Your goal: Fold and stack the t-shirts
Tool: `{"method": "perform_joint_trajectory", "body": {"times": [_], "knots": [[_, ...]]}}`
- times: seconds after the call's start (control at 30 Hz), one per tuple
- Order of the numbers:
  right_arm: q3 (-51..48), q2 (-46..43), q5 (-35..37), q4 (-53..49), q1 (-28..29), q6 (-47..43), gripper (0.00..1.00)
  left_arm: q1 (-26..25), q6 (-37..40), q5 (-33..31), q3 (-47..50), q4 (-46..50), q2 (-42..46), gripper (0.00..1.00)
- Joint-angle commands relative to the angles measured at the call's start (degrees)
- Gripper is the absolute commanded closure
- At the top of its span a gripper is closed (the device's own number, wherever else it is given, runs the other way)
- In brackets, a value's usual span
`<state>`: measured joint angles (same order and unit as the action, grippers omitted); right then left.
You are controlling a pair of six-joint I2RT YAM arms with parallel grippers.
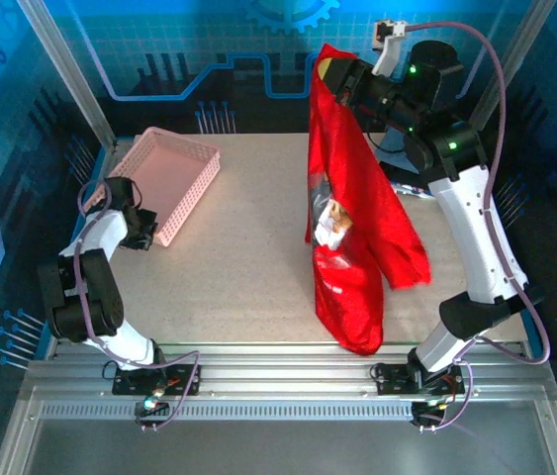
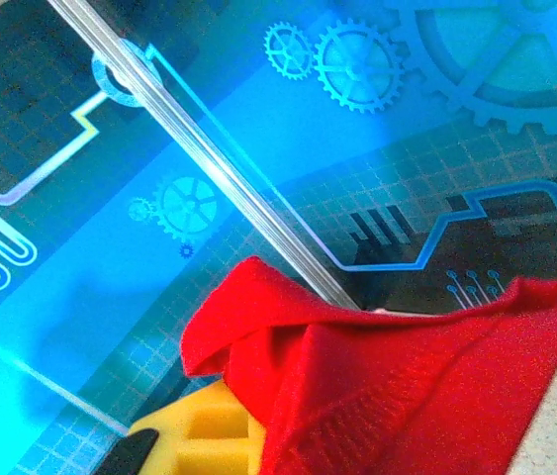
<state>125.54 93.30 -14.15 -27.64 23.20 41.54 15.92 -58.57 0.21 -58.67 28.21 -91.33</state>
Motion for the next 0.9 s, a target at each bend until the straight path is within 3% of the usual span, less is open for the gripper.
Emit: {"method": "perform_joint_trajectory", "body": {"times": [0.0,0.17,0.4,0.43,0.47,0.5,0.53,0.63,0.67,0.7,0.87], "knots": [[3.4,-2.2,-1.1,2.1,0.0,-1.3,1.0,1.6,-1.5,0.3,1.6,0.0,1.5,0.94],[-0.3,-2.7,-2.3,-1.1,0.2,-2.8,1.0,2.8,-3.1,0.8,2.8,-1.4,1.4,0.94],[-32.7,-8.4,5.2,0.1,2.1,-4.3,1.0,3.1,-3.9,1.8,-0.2,-2.2,-1.8,0.95],[-37.4,-8.5,6.1,1.3,2.2,-3.7,0.92,3.1,-4.0,1.8,-0.7,-2.1,-2.3,0.95],[-41.0,-8.0,4.8,3.1,2.2,-3.4,0.71,3.1,-4.2,1.9,-1.1,-2.2,-2.7,0.95],[-43.5,-6.5,2.9,3.7,2.4,-3.2,0.43,3.1,-4.2,2.0,-1.6,-2.4,-3.3,0.95],[-44.2,-4.3,0.9,2.3,2.6,-2.9,0.3,3.1,-4.3,2.2,-2.1,-2.5,-3.9,0.95],[-43.2,-0.7,0.0,-3.1,4.0,-5.2,0.16,3.1,-5.1,2.5,-3.2,-2.4,-5.7,0.95],[-43.6,-1.4,1.2,-3.5,4.6,-6.1,0.03,3.1,-5.4,2.5,-3.3,-2.7,-6.1,0.95],[-44.3,-2.7,2.6,-3.7,5.0,-7.0,0.0,3.1,-5.9,2.4,-3.5,-2.9,-6.5,0.95],[-46.2,-8.4,6.0,-8.8,4.2,-11.7,0.0,3.0,-9.0,2.6,-4.4,-3.8,-8.8,0.96]]}}
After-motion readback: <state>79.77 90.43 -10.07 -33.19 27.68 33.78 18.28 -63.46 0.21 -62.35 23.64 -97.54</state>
